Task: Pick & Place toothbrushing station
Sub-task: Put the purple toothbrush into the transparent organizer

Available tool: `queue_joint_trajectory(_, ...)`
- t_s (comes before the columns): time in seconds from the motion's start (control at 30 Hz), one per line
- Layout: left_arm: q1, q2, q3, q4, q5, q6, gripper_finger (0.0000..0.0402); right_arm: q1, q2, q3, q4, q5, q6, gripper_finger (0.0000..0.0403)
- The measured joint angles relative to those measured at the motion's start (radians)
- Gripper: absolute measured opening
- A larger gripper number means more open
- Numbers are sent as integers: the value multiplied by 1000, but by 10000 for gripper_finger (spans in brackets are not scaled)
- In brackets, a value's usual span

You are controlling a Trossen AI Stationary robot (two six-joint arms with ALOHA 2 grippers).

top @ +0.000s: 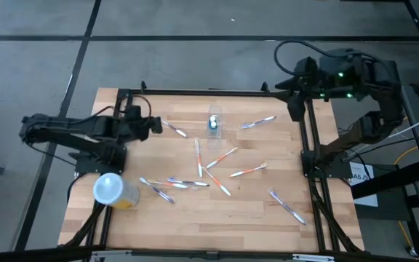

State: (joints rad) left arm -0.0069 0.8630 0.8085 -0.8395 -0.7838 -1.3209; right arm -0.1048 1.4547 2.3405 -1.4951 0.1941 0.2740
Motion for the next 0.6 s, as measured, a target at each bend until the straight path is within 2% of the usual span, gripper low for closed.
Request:
queue_joint_trajectory(0.13,125,40,0,-3,29,-72,199,55,-7,0,-55,114,89,160)
queue_joint_trajectory(0.23,217,73,0,-3,76,-87,205,109,-1,-5,-75,156,120,160)
queue_joint_trajectory(0.37,355,122,0,23,273,-43,212,209,-8,-39,-76,162,108,160)
queue_joint_trajectory(0.47,443,162,0,68,405,63,216,295,-50,-65,-57,177,114,160)
queue_joint_trajectory(0.6,531,197,0,96,489,170,222,423,-119,-110,-2,285,176,160)
